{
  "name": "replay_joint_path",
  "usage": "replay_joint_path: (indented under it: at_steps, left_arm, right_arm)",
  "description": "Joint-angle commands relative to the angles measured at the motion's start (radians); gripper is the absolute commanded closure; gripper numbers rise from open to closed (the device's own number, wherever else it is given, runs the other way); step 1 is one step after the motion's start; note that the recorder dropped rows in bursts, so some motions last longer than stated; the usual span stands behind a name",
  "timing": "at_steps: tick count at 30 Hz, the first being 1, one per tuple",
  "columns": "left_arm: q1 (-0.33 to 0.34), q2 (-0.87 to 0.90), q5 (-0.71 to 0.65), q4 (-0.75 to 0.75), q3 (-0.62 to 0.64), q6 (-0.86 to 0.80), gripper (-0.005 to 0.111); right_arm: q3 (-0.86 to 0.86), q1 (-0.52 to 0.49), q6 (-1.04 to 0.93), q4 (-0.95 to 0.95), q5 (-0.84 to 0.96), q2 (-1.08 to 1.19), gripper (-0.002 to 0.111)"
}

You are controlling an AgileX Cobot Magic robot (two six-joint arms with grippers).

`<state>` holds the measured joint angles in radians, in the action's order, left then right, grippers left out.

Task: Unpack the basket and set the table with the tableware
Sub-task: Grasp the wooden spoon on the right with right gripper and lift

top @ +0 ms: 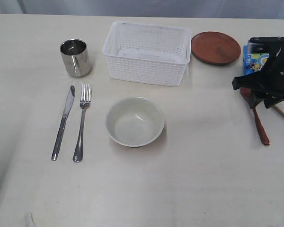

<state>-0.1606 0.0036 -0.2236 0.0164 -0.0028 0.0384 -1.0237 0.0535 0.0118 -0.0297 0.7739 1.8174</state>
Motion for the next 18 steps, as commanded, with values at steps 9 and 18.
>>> replay_joint_path:
  at_steps: [9,18]
  left_arm:
    - [-0.001,-0.004,0.011,0.003,0.003,0.0,0.107]
    - [-0.001,-0.004,0.011,0.003,0.003,0.0,0.107]
  right_arm:
    - [0.001,-0.005,0.024,-0.043,-0.119,0.136,0.072]
    - [0.001,-0.005,0.008,-0.043,-0.161,0.199,0.107]
